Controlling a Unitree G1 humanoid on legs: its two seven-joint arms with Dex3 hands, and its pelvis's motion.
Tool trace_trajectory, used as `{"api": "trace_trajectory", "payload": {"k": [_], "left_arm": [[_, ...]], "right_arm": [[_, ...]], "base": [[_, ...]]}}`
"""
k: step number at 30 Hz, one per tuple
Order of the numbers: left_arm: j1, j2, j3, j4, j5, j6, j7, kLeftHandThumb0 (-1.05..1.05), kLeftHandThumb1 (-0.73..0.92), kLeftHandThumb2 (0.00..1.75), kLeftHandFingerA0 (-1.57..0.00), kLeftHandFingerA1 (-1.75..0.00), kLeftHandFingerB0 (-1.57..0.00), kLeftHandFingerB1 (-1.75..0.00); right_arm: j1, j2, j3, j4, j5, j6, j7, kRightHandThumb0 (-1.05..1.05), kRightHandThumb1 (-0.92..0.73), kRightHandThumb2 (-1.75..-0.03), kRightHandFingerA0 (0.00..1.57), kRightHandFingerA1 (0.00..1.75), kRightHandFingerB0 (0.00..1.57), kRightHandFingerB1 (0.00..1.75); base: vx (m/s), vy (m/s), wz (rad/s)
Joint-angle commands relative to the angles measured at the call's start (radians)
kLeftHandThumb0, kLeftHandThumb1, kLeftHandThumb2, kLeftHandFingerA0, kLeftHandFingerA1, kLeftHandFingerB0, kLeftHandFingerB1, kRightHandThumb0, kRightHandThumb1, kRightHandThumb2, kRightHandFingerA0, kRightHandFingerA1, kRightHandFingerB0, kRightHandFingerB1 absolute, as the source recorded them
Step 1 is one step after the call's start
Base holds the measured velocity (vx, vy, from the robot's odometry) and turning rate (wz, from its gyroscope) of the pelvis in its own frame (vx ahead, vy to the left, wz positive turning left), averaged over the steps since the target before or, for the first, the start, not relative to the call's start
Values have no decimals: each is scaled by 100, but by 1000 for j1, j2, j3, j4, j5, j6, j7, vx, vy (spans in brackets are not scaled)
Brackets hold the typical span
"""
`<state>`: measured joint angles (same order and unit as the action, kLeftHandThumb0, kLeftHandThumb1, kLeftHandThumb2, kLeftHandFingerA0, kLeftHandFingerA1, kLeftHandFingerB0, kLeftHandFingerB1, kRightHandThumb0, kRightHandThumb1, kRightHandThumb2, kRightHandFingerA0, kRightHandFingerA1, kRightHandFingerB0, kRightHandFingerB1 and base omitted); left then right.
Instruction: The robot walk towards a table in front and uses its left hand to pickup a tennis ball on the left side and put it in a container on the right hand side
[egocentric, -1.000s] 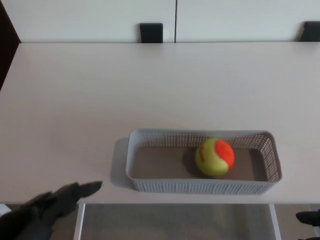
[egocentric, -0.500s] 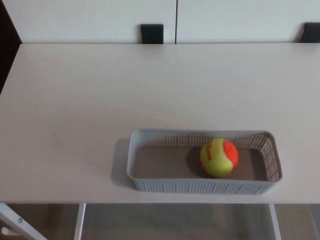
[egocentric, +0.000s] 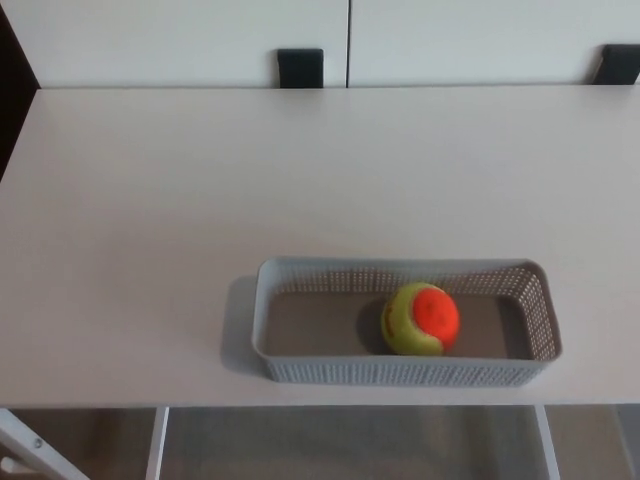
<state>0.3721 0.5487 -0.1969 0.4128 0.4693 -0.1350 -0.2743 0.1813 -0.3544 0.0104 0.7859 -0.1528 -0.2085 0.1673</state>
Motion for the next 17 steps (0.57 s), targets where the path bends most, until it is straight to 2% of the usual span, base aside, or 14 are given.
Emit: {"api": "trace_trajectory", "payload": {"k": [1,2,3,5,6,10,11,17], "left_arm": [[-91,-52,3,338,28,-87,276,-9,42,90,-29,-61,-13,-49],[-89,-54,9,343,16,-97,279,-9,42,90,-29,-61,-13,-49],[-85,-67,30,347,-24,-117,258,-15,58,59,-35,-48,-29,-31],[-81,-81,50,354,-65,-153,232,-18,56,57,-36,-48,-29,-30],[-82,-84,55,357,-72,-169,228,-18,39,88,-32,-62,-15,-50],[-96,-89,59,388,-73,-201,221,-18,40,89,-29,-60,-13,-49],[-99,-89,64,394,-82,-205,212,-29,56,61,-35,-49,-26,-32],[-122,-87,71,425,-95,-218,203,-27,57,57,-35,-48,-28,-30]], "right_arm": [[16,-16,3,-36,-23,-19,-46,-33,-54,-57,47,36,44,35],[17,-16,4,-39,-23,-18,-47,-33,-54,-57,47,36,44,35],[22,-17,2,-45,-20,-24,-47,-32,-54,-57,48,36,44,35],[23,-19,1,-44,-19,-30,-45,-33,-55,-57,47,36,43,35],[21,-19,1,-43,-19,-31,-45,-34,-55,-57,46,36,43,35],[19,-24,5,-47,-25,-31,-50,-34,-56,-58,47,36,43,35],[19,-25,6,-51,-25,-31,-47,-34,-56,-57,45,36,43,35],[12,-27,9,-59,-27,-22,-49,-35,-56,-57,45,36,42,35]], "base": [[0,0,0],[0,0,0],[0,0,0],[0,0,0],[0,0,0],[0,0,0],[0,0,0],[0,0,0]]}}
